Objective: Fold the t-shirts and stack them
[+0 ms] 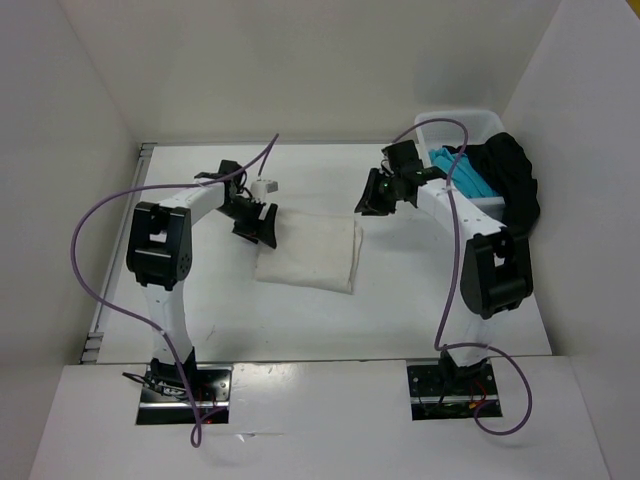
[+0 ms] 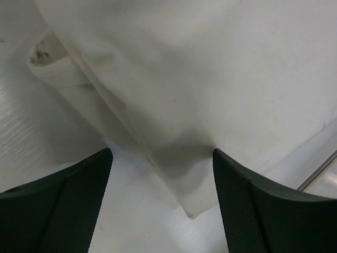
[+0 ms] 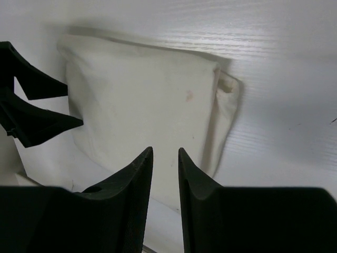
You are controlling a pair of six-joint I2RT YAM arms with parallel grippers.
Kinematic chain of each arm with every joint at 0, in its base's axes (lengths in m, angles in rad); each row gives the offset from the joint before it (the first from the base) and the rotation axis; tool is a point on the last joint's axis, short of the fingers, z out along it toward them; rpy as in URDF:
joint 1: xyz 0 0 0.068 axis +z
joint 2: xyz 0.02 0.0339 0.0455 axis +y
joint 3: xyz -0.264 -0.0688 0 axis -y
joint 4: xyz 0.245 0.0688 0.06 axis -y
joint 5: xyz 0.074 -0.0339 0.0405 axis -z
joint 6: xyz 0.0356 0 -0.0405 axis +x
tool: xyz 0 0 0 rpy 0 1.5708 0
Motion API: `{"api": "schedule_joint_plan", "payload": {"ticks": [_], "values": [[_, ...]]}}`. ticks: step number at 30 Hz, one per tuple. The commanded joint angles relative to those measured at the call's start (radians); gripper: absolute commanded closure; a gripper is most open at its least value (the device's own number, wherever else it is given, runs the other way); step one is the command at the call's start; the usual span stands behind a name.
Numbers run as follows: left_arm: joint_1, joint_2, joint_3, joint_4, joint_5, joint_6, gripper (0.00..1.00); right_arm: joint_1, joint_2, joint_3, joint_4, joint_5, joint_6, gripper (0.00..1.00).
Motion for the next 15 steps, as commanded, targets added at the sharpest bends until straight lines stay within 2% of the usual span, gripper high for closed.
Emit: {"api": "schedule_joint_plan", "payload": {"ticks": [1,4,5,7,13,15], "values": [[-0.041,0.077,-0.036,0.008,0.004,-0.011,0.17,-0.013,-0.095,0.002,0.005,0.000,-0.002,0.69],[-0.052,0.120,-0.023,0.008,0.042,-0.022,0.27,-0.039,-0.116,0.013,-0.017,0.000,-0.002,0.69],[-0.052,0.139,-0.014,0.008,0.052,-0.022,0.39,-0.039,-0.128,0.023,-0.026,0.000,-0.002,0.69],[-0.052,0.151,-0.002,0.008,0.061,-0.031,0.51,-0.063,-0.141,0.023,-0.026,0.000,-0.002,0.67],[-0.042,0.151,0.026,-0.002,0.070,-0.020,1.00,-0.120,-0.193,-0.007,-0.046,0.000,-0.011,0.67],[-0.017,0.139,0.053,-0.002,0.070,-0.020,1.00,-0.134,-0.204,-0.016,-0.046,0.000,-0.020,0.67]]}}
